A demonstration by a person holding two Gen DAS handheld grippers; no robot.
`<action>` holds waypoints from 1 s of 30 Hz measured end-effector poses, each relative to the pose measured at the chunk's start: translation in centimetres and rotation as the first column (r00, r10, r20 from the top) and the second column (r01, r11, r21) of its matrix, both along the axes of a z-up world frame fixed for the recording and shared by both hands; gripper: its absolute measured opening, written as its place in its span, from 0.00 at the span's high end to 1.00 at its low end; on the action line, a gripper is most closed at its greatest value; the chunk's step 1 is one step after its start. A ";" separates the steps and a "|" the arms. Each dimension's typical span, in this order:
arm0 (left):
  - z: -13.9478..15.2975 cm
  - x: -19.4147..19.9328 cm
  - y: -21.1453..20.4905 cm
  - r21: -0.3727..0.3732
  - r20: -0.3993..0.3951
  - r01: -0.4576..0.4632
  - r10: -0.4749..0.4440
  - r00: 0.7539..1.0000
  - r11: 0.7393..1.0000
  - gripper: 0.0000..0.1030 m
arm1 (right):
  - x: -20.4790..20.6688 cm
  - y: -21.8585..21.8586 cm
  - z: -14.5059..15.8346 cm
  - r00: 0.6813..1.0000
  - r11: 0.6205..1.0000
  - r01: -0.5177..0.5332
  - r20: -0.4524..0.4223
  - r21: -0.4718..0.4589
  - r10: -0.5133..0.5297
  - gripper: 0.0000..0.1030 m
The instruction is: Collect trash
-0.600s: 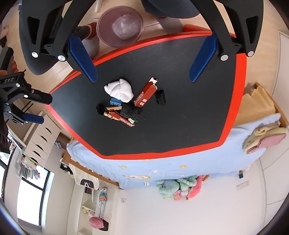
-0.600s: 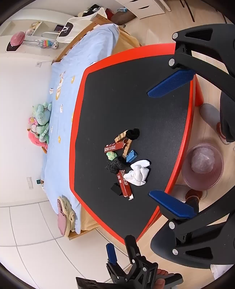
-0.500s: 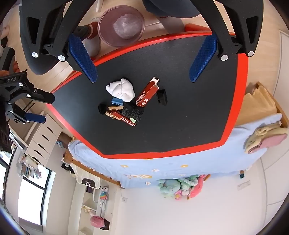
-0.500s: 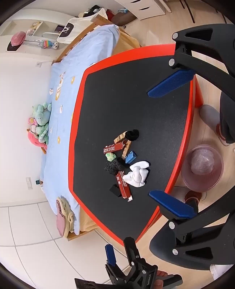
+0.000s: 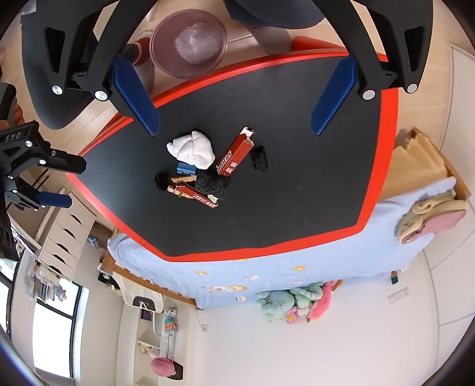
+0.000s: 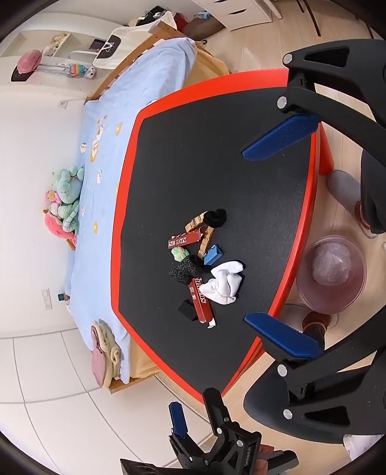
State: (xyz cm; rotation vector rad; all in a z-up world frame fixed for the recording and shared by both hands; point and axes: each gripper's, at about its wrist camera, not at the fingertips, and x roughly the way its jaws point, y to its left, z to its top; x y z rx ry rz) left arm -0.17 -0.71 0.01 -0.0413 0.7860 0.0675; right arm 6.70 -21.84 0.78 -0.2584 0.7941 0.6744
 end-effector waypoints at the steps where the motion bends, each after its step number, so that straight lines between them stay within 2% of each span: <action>1: 0.1 -0.1 0.0 0.001 0.005 0.001 -0.001 1.000 1.000 0.05 | 0.0 0.0 0.0 1.000 1.000 0.000 -0.001 0.000 0.000 0.03; 17: 0.6 -0.3 -0.2 -0.020 0.037 0.024 -0.023 0.999 1.000 0.05 | -0.1 0.0 0.5 1.000 1.000 -0.006 -0.002 -0.002 0.006 0.03; 30: 0.5 -0.2 -0.3 -0.025 0.028 0.026 -0.025 0.999 0.999 0.05 | 0.0 0.1 0.5 1.000 1.000 -0.007 -0.013 -0.006 0.007 0.03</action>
